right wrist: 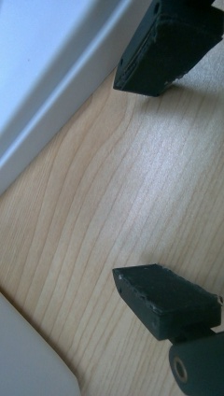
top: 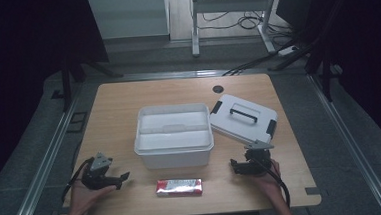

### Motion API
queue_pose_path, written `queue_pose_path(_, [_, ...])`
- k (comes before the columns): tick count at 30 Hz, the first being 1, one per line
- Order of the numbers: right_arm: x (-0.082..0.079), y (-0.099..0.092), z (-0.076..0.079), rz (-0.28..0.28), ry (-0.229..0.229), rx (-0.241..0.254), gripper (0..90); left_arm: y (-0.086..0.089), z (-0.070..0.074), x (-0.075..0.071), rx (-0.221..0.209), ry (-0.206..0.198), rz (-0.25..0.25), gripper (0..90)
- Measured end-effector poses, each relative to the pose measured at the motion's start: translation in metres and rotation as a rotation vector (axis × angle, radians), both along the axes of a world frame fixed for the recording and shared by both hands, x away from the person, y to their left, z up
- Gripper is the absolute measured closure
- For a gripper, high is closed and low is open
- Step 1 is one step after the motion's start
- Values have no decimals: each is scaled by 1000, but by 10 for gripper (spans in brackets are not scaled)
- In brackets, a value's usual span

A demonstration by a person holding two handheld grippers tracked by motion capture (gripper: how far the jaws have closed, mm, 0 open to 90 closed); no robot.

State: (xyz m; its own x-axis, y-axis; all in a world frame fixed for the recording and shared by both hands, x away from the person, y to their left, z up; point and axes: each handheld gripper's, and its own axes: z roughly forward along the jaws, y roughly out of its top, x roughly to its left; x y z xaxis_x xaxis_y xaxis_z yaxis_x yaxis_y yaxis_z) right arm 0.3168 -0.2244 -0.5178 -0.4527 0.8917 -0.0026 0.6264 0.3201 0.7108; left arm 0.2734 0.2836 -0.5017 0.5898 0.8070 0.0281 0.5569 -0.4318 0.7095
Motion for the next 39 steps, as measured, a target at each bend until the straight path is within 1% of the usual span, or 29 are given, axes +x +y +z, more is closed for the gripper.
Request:
queue_pose_path(3, [1,-2,0,-11,-2,-1,94,4,3,0,-15,-14,25,207])
queue_pose_path(5, [1,-2,0,-17,-2,-1,94,7,5,-1,-29,-18,32,239])
queue_pose_path(7, [1,-2,0,-18,-2,-1,94,12,6,-1,-57,-17,40,247])
queue_pose_path(9, [1,-2,0,-18,-2,-1,95,16,6,-1,-100,-23,36,248])
queue_pose_path(10, [1,-2,0,-18,-3,-1,95,17,7,-1,-104,-29,33,255])
queue_pose_path(11, [1,-2,0,-18,-2,-1,95,18,7,-1,-105,-40,34,265])
queue_pose_path(12, [1,-2,0,-18,-3,-1,95,18,8,-2,-115,-50,37,274])
queue_pose_path(14, [1,-2,0,-19,-4,0,97,19,10,-2,-153,-75,39,292])
queue_pose_path(17, [1,-2,0,-20,-4,-1,99,20,12,-3,-169,-114,48,324])
queue_pose_path(18, [1,-2,0,-20,-4,-1,99,20,12,-3,-169,-114,48,340])
queue_pose_path(19, [1,-2,0,-20,-4,-1,100,19,15,-2,-167,-138,45,346])
queue_pose_path(23, [1,-2,0,-20,-5,-1,100,18,19,0,-200,-162,37,374])
queue_pose_path(25, [1,-2,0,-20,-5,-1,100,17,20,2,-213,-172,25,379])
queue_pose_path(27, [1,-2,0,-21,-5,-1,101,15,23,4,-207,-165,12,379])
queue_pose_path(30, [1,-2,0,-23,-5,-1,101,14,28,7,-180,-130,-10,389])
queue_pose_path(32, [1,-2,0,-23,-5,-1,101,14,31,7,-187,-123,-12,393])
queue_pose_path(33, [1,-2,0,-25,-5,-1,102,15,35,8,-201,-104,-20,389])
queue_pose_path(35, [1,-2,0,-27,-4,0,102,15,42,10,-196,-93,-37,355])
queue_pose_path(36, [1,-2,0,-27,-3,1,102,16,48,11,-192,-97,-48,333])
queue_pose_path(37, [1,-2,0,-27,-3,1,102,16,48,11,-192,-97,-48,314])
queue_pose_path(38, [1,-2,0,-27,-4,1,102,17,53,12,-195,-95,-57,314])
queue_pose_path(39, [1,-2,0,-28,-4,1,102,18,64,15,-191,-102,-78,289])
